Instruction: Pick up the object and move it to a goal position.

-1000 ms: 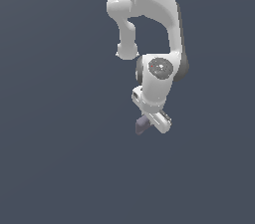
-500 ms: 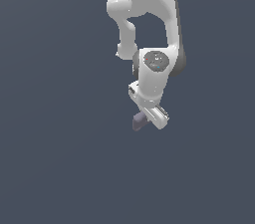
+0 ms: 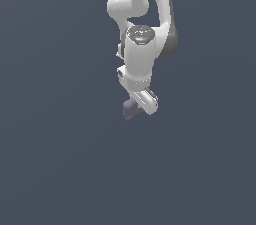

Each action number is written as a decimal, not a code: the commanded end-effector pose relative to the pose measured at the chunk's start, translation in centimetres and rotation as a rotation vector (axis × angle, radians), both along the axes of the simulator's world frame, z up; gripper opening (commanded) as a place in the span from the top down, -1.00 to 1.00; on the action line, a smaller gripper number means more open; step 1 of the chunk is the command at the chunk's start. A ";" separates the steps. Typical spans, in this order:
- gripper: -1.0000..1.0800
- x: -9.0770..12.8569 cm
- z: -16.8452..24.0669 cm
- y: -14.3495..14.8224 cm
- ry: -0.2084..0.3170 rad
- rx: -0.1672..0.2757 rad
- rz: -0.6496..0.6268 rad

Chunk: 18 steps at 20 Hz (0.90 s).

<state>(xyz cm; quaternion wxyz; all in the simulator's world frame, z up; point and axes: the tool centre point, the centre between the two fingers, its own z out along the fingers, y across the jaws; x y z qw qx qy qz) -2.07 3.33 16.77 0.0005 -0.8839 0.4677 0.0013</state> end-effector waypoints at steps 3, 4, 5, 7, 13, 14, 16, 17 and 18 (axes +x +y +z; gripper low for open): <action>1.00 -2.0 3.6 -2.8 -0.001 0.002 -0.001; 1.00 -2.5 4.4 -3.5 -0.001 0.002 -0.001; 1.00 -3.0 5.3 -4.1 -0.001 0.002 -0.001; 1.00 -3.9 7.0 -5.5 -0.001 0.002 -0.001; 1.00 -6.9 12.4 -9.8 -0.001 0.002 -0.001; 1.00 -7.4 13.4 -10.5 -0.001 0.002 -0.002; 1.00 -8.3 15.1 -11.9 -0.001 0.002 -0.002; 1.00 -8.7 16.0 -12.5 -0.001 0.002 -0.002; 1.00 -9.2 16.8 -13.2 -0.001 0.001 -0.002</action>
